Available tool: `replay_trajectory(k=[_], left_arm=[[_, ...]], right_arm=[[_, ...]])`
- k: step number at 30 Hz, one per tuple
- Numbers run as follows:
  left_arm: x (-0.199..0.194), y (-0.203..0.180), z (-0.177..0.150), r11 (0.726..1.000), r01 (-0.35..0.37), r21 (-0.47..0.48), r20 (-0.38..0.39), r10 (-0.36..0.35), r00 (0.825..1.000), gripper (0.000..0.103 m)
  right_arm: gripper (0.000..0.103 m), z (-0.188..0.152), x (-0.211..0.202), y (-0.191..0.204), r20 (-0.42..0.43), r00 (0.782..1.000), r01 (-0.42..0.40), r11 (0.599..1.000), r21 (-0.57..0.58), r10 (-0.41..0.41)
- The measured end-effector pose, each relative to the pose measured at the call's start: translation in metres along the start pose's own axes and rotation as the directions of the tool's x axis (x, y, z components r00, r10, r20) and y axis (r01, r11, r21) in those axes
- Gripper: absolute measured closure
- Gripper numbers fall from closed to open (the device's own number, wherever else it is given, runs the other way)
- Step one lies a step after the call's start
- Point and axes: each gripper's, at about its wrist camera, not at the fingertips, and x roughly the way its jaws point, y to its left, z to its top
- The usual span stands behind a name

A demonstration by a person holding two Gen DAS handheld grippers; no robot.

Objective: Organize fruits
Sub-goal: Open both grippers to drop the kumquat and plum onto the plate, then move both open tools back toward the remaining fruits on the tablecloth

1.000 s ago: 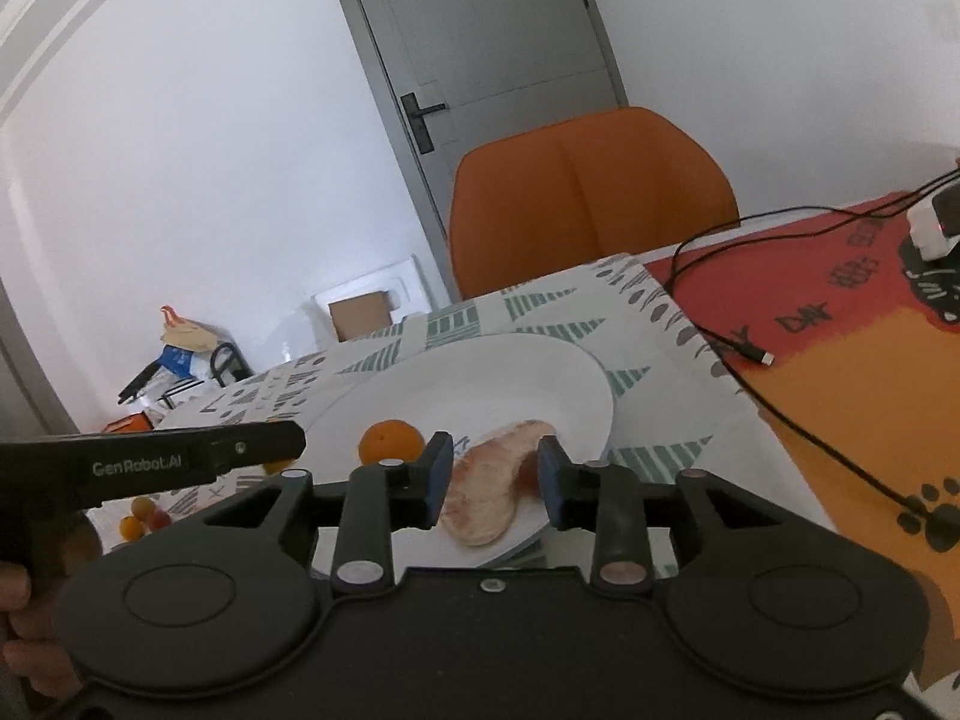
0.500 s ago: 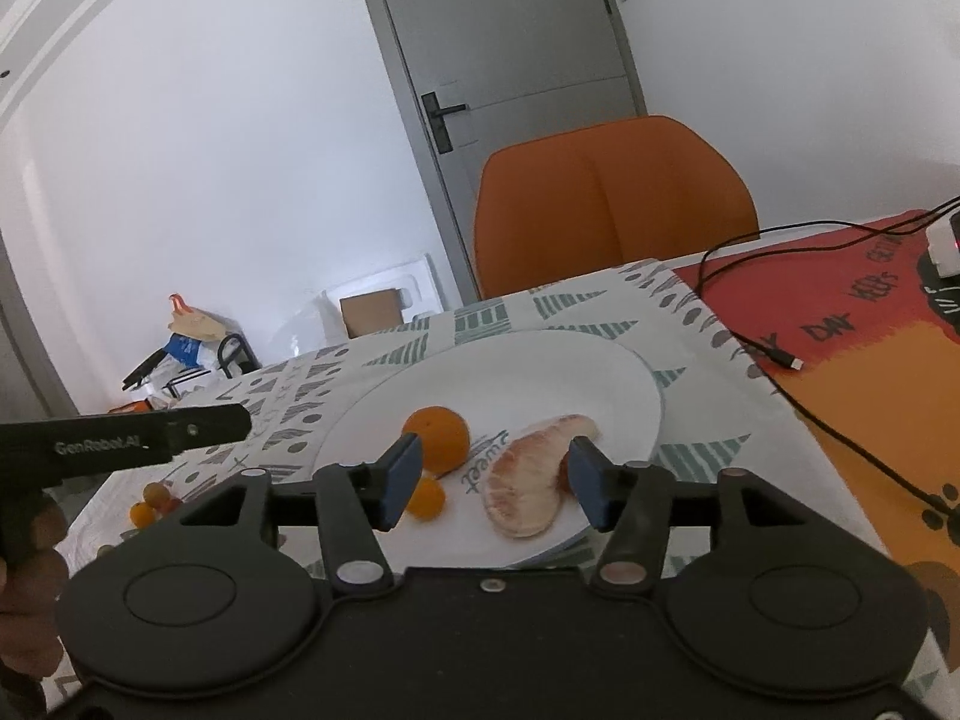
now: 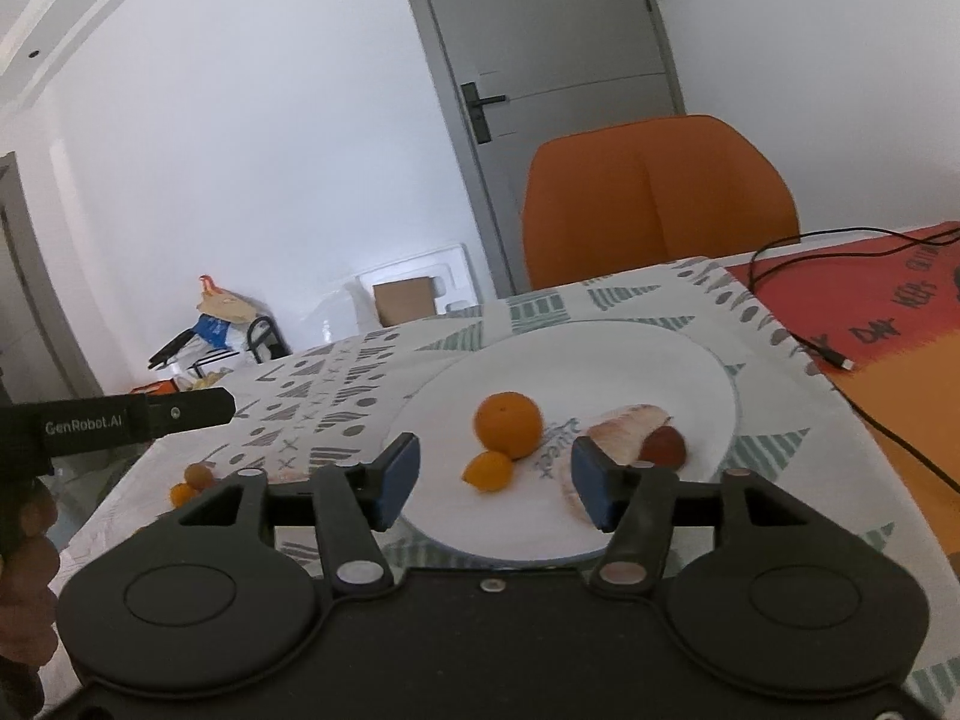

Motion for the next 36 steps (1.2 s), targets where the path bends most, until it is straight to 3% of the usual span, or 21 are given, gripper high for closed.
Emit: replay_trajectory(k=[2,4,6,8,12,17,36], left_arm=[[-0.004,0.009,0.001,1.000,-0.015,-0.012,-0.009,0.015,1.000,0.074],[-0.008,0.014,0.001,0.997,-0.071,0.011,-0.008,0.071,0.997,0.054],[-0.016,0.021,0.000,0.993,-0.113,0.018,0.026,0.113,0.993,0.025],[-0.023,0.031,-0.001,0.991,-0.132,-0.004,0.046,0.132,0.990,0.018],[-0.029,0.052,-0.003,0.985,-0.168,-0.042,0.032,0.170,0.985,0.017],[-0.037,0.077,-0.008,0.974,-0.206,-0.097,0.023,0.210,0.978,0.016],[-0.038,0.133,-0.043,0.951,-0.245,-0.190,-0.065,0.237,0.969,0.014]], right_arm=[[0.037,0.000,0.001,0.006,-0.001,1.000,-0.014,1.000,-0.007,0.014],[0.033,-0.001,0.003,0.011,-0.006,1.000,-0.030,1.000,-0.009,0.030],[0.029,-0.001,0.004,0.017,-0.007,0.999,-0.045,0.999,-0.009,0.044],[0.024,-0.002,0.006,0.022,-0.010,0.998,-0.056,0.998,-0.013,0.056],[0.017,-0.003,0.010,0.033,-0.020,0.996,-0.088,0.996,-0.016,0.088],[0.000,-0.004,0.012,0.046,-0.020,0.991,-0.130,0.991,-0.017,0.130],[0.000,-0.019,0.036,0.107,-0.120,0.974,-0.202,0.975,-0.095,0.191]])
